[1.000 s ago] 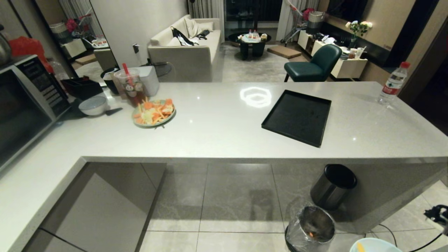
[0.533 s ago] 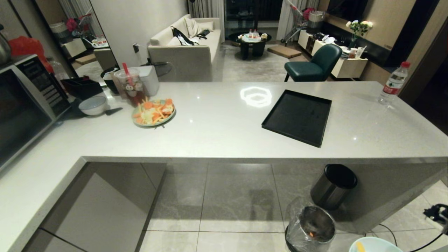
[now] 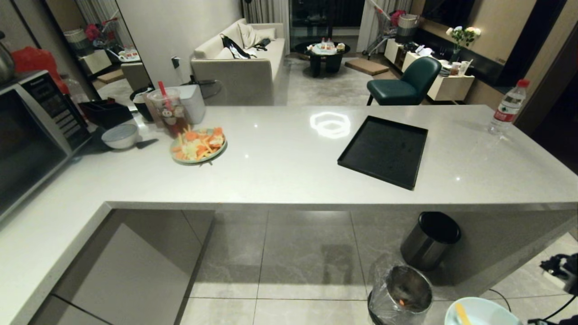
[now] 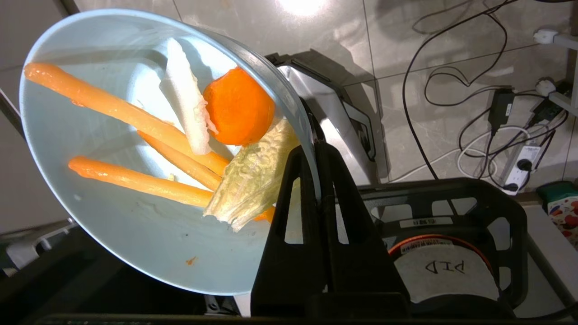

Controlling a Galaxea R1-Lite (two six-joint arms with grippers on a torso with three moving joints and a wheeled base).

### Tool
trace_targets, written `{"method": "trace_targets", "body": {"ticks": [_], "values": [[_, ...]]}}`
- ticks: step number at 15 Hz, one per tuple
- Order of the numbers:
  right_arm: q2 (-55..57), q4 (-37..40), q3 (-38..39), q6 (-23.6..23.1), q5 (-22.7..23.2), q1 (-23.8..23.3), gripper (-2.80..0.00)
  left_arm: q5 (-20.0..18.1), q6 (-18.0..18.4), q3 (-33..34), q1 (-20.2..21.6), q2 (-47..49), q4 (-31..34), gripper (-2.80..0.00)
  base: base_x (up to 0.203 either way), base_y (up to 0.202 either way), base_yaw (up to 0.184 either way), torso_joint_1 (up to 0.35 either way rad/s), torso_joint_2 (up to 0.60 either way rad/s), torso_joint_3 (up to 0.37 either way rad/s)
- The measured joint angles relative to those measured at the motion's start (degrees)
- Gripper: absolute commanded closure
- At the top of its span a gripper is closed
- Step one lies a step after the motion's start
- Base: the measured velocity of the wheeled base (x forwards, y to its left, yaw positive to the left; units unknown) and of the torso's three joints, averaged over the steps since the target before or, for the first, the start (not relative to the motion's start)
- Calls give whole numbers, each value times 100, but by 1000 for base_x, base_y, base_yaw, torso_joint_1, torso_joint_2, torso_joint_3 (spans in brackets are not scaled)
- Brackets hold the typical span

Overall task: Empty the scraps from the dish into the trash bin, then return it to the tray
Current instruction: Move the bowl over the trash can

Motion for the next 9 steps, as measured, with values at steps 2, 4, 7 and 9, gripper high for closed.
{"method": "trace_targets", "body": {"ticks": [2, 4, 7, 9], "values": [[111, -5, -90, -40, 6, -101, 0, 2, -1, 0, 0, 0, 0, 0, 0, 0, 0, 0, 0, 0], [152, 2, -97, -35, 16, -117, 0, 2, 2, 0, -2, 0, 2, 0, 0, 0, 0, 0, 0, 0], [163, 0, -114, -35, 7, -128, 0, 2, -1, 0, 0, 0, 0, 0, 0, 0, 0, 0, 0, 0], [160, 5, -73, -24, 8, -130, 0, 3, 2, 0, 0, 0, 1, 0, 0, 0, 0, 0, 0, 0]]}}
